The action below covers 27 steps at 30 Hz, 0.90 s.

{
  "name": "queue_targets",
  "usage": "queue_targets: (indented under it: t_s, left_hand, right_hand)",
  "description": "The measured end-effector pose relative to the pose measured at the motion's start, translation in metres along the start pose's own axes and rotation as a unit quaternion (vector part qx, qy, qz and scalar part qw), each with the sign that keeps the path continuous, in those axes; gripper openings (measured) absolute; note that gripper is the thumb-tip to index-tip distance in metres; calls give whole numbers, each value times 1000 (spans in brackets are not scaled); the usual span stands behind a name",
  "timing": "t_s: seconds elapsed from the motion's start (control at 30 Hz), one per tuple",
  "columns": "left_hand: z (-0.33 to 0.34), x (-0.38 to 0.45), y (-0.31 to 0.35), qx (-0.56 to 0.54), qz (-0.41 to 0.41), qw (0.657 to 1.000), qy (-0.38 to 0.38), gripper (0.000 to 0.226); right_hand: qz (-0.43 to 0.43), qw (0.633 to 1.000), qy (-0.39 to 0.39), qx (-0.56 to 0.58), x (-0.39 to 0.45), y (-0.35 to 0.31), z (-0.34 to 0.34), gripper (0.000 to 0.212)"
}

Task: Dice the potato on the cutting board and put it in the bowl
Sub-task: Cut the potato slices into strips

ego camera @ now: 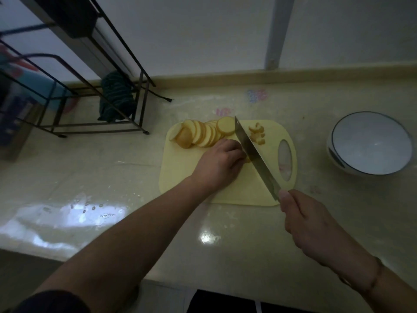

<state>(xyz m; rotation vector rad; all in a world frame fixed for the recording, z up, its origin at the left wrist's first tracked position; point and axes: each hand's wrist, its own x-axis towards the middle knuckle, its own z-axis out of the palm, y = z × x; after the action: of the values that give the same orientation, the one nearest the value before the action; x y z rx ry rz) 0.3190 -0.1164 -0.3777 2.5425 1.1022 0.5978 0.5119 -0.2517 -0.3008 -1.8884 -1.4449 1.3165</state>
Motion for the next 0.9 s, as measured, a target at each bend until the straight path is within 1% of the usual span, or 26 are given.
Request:
queue_targets:
  t_s: [0.13, 0.27, 0.57, 0.73, 0.9]
  left_hand:
    - [1, -1, 3, -6, -11, 1000, 17, 21]
    - [3, -3, 1, -3, -19, 1000, 15, 13]
    - [1, -3, 2, -4, -15, 1000, 8, 18]
    - [1, -2, 2, -6, -15, 1000, 9, 15]
    - [2, -2, 2, -6, -12, 1000, 12, 13]
  right_hand:
    - [-10, 1000, -1, -6, -5, 0, 0, 60]
    - [-18, 1000, 12, -17, -10, 1, 1, 56]
    - [-25, 999, 24, -35, -20, 7, 3, 45]
    - [-24, 999, 24, -41, -12, 7, 8, 54]
    - [-23, 999, 19, -45, 3, 2, 11, 55]
